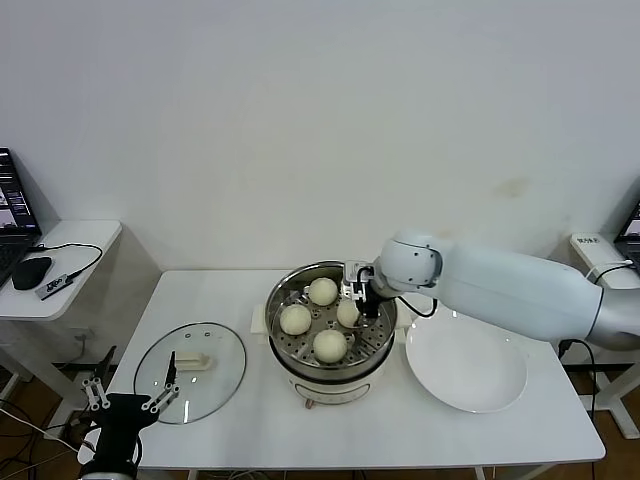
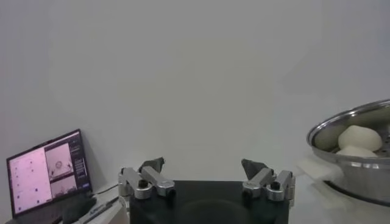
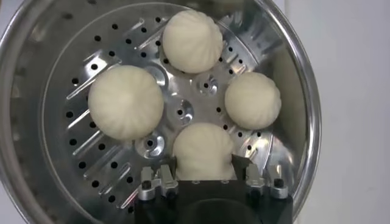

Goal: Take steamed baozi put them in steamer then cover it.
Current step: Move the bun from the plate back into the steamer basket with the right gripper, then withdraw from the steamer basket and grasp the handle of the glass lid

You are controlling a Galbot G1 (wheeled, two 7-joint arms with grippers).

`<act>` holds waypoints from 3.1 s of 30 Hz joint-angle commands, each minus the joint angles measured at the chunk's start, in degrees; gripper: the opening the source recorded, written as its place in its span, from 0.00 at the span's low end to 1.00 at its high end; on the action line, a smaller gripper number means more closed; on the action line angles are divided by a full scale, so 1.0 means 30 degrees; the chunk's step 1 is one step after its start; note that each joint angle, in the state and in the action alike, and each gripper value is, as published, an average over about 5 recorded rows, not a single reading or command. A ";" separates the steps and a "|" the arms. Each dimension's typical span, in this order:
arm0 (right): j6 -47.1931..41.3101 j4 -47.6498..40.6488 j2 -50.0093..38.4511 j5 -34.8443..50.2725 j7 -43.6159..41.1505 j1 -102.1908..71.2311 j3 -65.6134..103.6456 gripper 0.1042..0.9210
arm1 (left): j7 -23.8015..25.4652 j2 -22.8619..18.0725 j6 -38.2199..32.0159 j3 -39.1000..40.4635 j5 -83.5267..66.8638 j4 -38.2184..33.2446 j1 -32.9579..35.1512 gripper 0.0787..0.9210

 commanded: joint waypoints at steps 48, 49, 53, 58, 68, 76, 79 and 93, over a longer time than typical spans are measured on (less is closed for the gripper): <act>1.6244 0.8896 0.8249 -0.2521 1.0942 -3.7195 3.9403 0.88 | -0.1145 0.3167 -0.4275 -0.1474 1.9166 0.9412 -0.3154 0.88; 1.6176 0.9017 0.8325 -0.2453 1.1022 -3.7281 3.9540 0.88 | -0.1089 0.3427 -0.4468 -0.1596 2.0110 0.9722 -0.3195 0.88; 1.5796 0.9499 0.8894 -0.2121 1.1373 -3.7485 3.9903 0.88 | -0.1072 0.3968 -0.4858 -0.1816 2.2616 1.0717 -0.3528 0.88; 1.5800 0.9625 0.9384 -0.2431 1.1641 -3.7840 4.0208 0.88 | -0.0563 0.4472 -0.4655 -0.1054 2.3552 1.1632 -0.4412 0.88; 1.6290 0.9565 1.0023 -0.3622 1.2522 -3.8350 4.0766 0.88 | 0.0431 0.4964 -0.4468 0.0837 2.2356 1.3429 -0.7090 0.88; 1.6500 0.9687 1.0656 -0.3971 1.2655 -3.8674 4.0809 0.88 | 0.0490 0.5149 -0.4258 0.2029 2.1639 1.4395 -0.8755 0.88; 1.6590 0.9695 1.0803 -0.4072 1.2675 -3.8814 4.0863 0.88 | 0.0469 0.5177 -0.4208 0.2336 2.1550 1.4771 -0.9387 0.88; 1.6934 0.9550 1.1286 -0.4440 1.2802 -3.9151 4.1065 0.88 | 0.0690 0.5249 -0.4107 0.2912 2.1173 1.6332 -1.1468 0.88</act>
